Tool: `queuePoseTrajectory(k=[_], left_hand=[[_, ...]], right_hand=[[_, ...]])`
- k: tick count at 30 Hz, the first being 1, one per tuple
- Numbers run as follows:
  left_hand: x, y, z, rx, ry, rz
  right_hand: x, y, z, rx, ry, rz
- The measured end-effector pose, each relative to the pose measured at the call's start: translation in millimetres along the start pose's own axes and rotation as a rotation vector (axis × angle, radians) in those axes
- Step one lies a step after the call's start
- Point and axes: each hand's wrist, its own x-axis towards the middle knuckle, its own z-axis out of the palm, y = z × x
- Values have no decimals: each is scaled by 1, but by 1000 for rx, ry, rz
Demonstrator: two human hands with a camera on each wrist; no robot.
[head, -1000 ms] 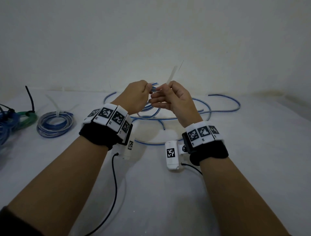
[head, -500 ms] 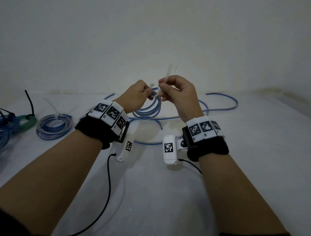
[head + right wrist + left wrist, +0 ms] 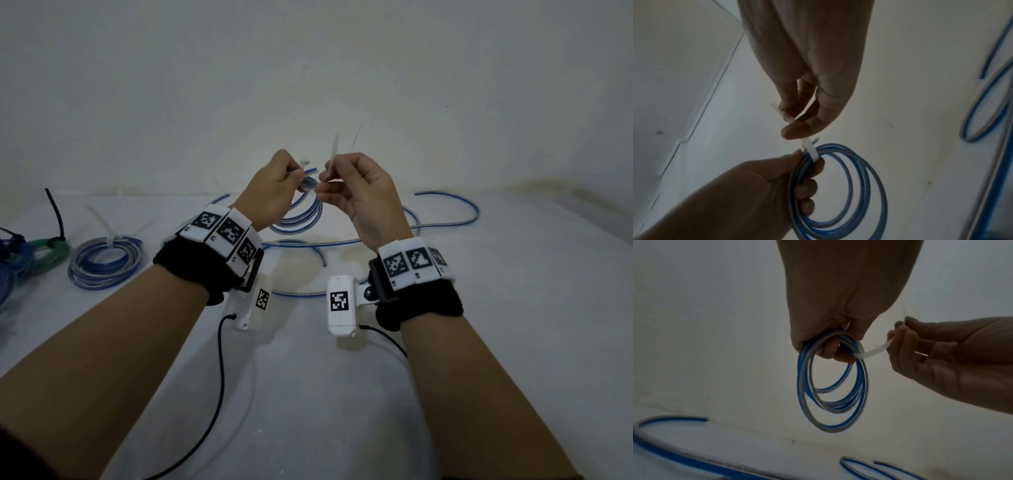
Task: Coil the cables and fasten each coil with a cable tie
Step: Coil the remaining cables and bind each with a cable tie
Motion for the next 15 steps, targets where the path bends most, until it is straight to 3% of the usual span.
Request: queuePoseTrajectory(k=[8,15], left_hand=[[-1,-6,3,45,12,119],[1,-6,8,13,71,149]], right_hand=[[-1,0,2,-244,65,52],[1,-2,5,-264,156,41]])
